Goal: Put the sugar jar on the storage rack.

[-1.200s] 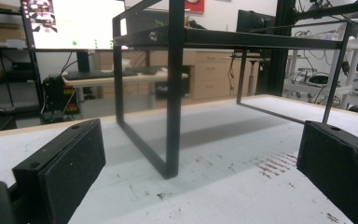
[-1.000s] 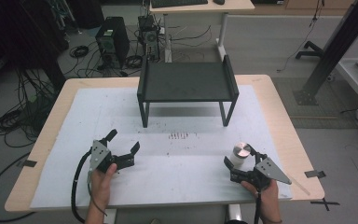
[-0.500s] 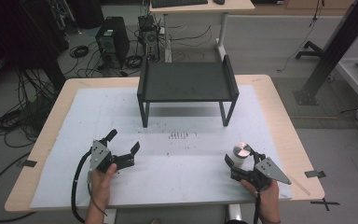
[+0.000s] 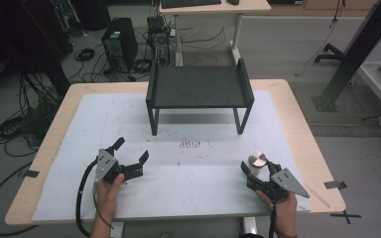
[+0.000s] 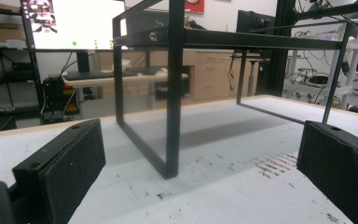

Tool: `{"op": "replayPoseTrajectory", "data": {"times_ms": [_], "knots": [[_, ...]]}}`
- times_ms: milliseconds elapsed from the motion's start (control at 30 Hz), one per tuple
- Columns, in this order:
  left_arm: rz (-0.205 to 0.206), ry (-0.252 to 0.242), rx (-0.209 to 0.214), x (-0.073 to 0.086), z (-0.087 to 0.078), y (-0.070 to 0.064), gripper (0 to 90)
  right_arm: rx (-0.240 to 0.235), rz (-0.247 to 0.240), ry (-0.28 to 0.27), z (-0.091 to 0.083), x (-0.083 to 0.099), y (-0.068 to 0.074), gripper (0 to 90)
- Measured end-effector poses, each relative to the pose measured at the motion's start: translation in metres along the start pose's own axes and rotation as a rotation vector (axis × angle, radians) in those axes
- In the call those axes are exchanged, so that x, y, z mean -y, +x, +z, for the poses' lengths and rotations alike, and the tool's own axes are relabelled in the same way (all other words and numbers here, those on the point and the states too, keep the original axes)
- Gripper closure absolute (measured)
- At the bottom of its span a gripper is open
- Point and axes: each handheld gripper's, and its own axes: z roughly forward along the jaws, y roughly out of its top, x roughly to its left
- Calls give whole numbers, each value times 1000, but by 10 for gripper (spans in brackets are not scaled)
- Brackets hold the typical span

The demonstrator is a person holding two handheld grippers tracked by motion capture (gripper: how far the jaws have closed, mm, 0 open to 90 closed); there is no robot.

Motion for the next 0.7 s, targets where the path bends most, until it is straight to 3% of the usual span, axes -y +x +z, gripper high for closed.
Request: {"op": "replayPoseTrajectory", "data": {"times_ms": [367,700], "knots": [[0,0,0,0,0,0,14,16,3,-7,-1,0,0,433],[1,0,-1,0,0,0,14,22,-5,-5,-2,0,1,437]]}}
